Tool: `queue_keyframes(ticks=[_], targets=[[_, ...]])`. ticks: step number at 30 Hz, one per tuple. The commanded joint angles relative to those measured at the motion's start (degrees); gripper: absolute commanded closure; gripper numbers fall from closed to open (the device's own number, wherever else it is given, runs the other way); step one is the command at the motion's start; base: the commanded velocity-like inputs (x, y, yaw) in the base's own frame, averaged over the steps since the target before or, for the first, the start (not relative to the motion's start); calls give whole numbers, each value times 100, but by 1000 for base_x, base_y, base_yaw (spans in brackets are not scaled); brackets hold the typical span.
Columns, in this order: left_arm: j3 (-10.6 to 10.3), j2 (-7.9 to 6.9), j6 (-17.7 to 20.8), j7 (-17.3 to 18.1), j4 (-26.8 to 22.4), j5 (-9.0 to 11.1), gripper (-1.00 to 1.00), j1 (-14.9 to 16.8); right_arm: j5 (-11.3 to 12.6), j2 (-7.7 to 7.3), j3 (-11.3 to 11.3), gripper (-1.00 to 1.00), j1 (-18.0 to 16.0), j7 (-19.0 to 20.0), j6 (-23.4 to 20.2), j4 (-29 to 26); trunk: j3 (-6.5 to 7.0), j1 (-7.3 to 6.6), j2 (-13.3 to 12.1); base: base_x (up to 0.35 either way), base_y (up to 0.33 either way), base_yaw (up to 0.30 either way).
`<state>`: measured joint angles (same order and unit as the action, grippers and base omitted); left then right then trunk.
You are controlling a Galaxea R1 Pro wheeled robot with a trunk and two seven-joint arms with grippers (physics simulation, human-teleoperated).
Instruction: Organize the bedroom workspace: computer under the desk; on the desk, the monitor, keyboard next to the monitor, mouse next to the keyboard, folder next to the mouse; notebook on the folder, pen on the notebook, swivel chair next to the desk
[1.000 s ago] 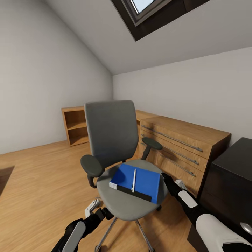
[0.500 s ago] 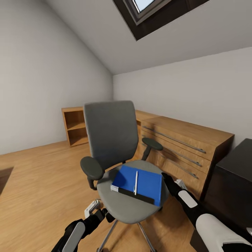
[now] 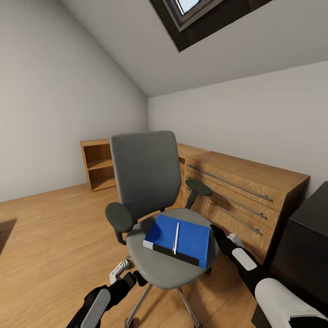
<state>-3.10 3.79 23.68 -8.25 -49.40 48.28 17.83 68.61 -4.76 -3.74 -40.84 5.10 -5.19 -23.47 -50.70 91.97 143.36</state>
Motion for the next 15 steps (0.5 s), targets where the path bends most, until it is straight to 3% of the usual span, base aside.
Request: queue_keyframes(ticks=[1,7,15], targets=[[-8,-1,14,-54,-10,60,-100,1,56,-7,-39,-100,-3,8,0,1,-6,-1,3,3,2,0],[-13,-13,19,-57,1,52,-100,7,56,-7,-39,-100,-3,9,0,1,-6,-1,3,66,-16,0],[-11,-32,19,-47,7,72,-100,10,56,-7,-40,-100,-3,16,6,1,-6,-1,3,258,-67,0]])
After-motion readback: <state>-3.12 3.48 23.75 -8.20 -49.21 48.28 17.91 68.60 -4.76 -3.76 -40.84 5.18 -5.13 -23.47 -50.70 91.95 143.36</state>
